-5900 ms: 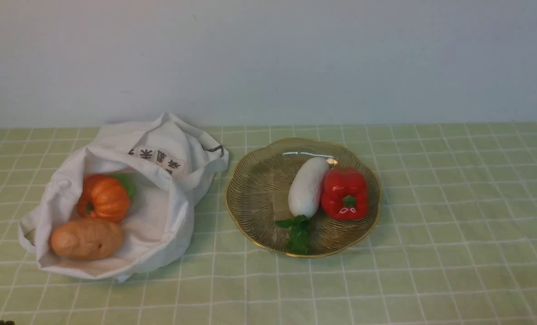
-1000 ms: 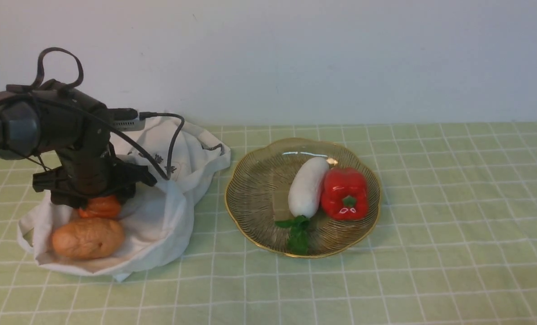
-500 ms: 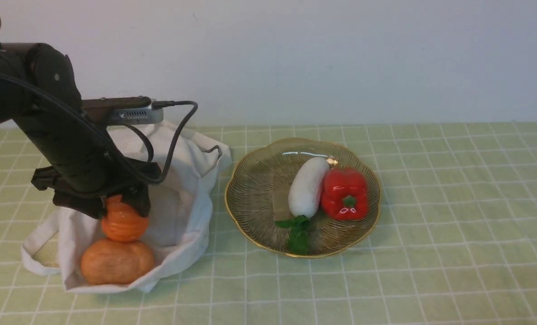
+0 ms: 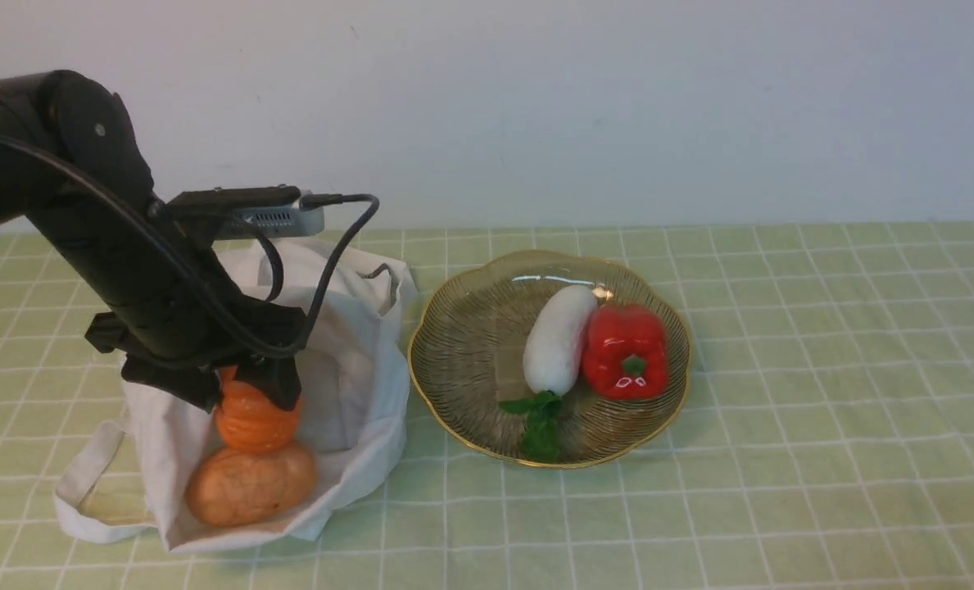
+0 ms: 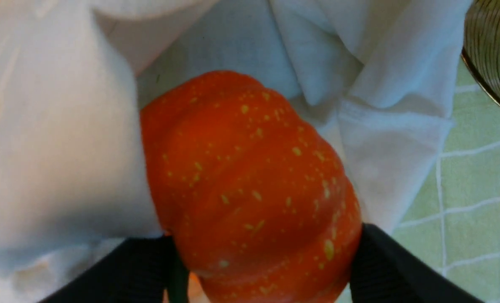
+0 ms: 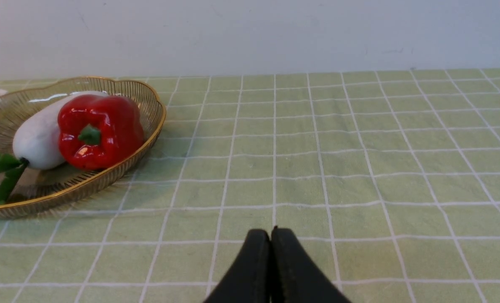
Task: Take vegetables from bag on green coffee tablecloth place on plate.
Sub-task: 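Move the orange pumpkin from the bag onto the plate with the left gripper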
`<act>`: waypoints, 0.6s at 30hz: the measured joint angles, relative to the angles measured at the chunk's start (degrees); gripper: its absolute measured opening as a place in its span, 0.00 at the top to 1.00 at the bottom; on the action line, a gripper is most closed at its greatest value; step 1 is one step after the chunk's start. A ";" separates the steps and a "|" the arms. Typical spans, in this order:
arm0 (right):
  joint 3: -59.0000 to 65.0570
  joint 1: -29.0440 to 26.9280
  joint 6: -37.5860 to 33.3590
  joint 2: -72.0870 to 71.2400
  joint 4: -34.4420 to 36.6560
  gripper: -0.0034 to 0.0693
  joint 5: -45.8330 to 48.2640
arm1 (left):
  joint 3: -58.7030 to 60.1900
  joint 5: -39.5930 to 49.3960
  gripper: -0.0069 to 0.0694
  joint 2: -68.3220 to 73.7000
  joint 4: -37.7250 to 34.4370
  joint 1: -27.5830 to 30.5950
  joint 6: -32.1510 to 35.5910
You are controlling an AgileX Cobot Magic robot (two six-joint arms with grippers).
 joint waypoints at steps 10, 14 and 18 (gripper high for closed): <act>0.00 0.00 0.00 0.00 0.00 0.97 0.00 | -0.36 -5.92 0.25 7.42 2.51 0.00 -2.40; 0.00 0.00 0.00 0.00 0.00 0.97 0.00 | -0.39 -5.52 0.25 7.25 2.50 0.00 -2.54; 0.00 0.00 0.00 0.00 0.00 0.97 0.00 | -1.71 -3.00 0.22 6.04 2.55 0.00 -2.54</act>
